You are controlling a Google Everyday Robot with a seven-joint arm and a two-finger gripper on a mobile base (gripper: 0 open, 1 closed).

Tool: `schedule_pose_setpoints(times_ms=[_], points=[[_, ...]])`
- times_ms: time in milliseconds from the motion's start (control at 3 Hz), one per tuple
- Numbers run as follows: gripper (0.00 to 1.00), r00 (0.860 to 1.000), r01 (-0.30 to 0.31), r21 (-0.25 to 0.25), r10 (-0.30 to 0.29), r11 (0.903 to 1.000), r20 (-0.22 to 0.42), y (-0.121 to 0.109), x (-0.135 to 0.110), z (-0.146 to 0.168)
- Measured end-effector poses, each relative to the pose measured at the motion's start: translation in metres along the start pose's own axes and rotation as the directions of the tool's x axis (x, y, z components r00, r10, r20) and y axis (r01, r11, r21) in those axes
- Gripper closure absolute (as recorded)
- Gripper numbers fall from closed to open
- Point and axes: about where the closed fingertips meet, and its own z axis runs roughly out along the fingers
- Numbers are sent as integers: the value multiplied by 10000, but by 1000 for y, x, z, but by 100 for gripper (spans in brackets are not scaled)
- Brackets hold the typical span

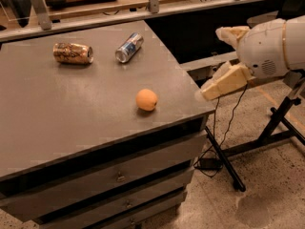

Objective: Pick orange can

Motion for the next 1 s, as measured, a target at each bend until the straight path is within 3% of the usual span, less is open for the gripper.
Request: schedule_pose_setpoints(times_ms=[333, 1000], points=[[0, 9998, -161, -228, 163, 9996, 82, -20, 3, 57], [0, 9972, 153, -1210, -63, 9925, 744, -42, -35, 154]])
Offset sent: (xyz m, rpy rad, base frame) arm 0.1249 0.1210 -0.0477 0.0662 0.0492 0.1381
